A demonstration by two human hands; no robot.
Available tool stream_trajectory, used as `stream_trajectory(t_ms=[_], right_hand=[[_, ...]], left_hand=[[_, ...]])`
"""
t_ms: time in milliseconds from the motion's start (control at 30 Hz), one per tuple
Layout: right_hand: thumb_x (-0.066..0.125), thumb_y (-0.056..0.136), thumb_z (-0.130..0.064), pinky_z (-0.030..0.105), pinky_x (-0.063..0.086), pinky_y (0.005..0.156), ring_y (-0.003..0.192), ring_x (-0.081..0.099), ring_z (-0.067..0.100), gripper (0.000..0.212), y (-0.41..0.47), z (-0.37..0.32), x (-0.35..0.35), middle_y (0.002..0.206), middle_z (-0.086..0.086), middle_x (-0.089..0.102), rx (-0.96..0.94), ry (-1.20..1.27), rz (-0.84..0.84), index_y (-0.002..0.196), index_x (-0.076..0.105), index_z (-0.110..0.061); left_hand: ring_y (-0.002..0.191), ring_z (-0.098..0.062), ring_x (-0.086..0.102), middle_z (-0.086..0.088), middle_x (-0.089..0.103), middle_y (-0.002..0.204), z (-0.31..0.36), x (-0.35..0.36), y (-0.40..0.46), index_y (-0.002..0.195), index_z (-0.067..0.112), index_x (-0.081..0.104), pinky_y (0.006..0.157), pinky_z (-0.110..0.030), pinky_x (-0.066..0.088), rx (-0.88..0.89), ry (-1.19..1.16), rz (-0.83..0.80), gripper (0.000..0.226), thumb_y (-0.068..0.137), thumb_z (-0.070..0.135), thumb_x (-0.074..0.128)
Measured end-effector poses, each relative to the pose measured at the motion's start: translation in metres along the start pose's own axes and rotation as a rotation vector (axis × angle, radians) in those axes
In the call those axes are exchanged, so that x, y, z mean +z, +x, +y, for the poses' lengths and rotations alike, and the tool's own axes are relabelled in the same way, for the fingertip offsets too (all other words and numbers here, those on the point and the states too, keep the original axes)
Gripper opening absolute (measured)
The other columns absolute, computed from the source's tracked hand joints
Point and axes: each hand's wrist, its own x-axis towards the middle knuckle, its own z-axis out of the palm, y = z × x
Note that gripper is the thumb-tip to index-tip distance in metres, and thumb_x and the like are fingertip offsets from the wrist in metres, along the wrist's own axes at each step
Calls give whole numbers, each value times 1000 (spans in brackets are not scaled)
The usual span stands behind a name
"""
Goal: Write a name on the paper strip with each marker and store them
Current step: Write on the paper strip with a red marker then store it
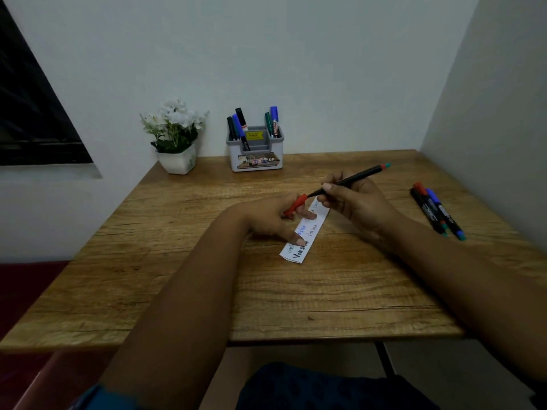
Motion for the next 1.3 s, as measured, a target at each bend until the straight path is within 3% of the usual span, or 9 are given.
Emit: stream_trajectory(t_ms=[233,433,567,667,833,1033,1133,1233,1300], right_hand=[[71,83,0,30,58,80,85,70,19,13,-2,-3,-2,85,8,70,-74,-97,73,92,62,-4],[50,95,-1,30,57,75,80,69,21,16,1,-3,1,91,12,69,-50,-29,68,82,59,-6],[42,102,-17,29,57,75,80,69,21,24,3,-2,6,92,13,68,1,-32,12,96,58,0],[47,101,-25,24,56,74,76,68,13,25,2,5,10,83,11,65,-20,-228,-46,105,54,-1],[52,99,-31,38,54,87,90,68,24,26,0,5,8,92,16,70,-86,-490,-73,99,57,-5],[60,95,-26,46,56,82,88,68,19,13,2,12,17,91,8,69,-162,-710,-143,94,58,-13],[69,89,-16,41,58,82,90,68,22,10,2,13,15,93,10,69,-150,-608,-139,93,60,-15],[65,90,-7,32,57,81,91,69,16,9,0,6,15,95,10,70,-71,-341,-120,97,61,-10],[56,97,-13,25,54,77,89,68,9,9,6,-2,14,94,4,70,-86,-362,-83,105,57,-10]], left_hand=[[130,-16,40,12,45,133,2,-2,-1,132,37,49,111,-44,34,-12,11,-27,66,74,35,81],[126,-16,42,13,48,129,3,-2,1,126,37,50,109,-45,36,11,14,-15,62,73,33,82],[127,-17,43,8,49,137,1,-1,3,111,45,45,108,-45,38,3,28,-20,54,73,37,82],[123,-16,45,7,49,130,7,3,5,122,34,39,103,-38,41,17,51,-21,59,78,32,78],[123,-16,46,4,48,135,7,4,3,142,24,29,106,-42,40,-4,107,-68,82,78,41,77],[132,-16,41,5,40,148,8,6,2,150,29,17,111,-42,36,-9,147,-77,109,64,62,75],[133,-18,40,3,38,150,7,5,1,151,28,13,111,-43,36,-4,117,-65,103,74,46,78],[123,-14,46,11,51,133,6,1,0,142,28,33,106,-39,40,-19,63,-27,83,74,36,81],[118,-11,47,17,51,123,6,-1,-2,127,37,45,103,-34,40,-18,18,-15,65,74,32,82]])
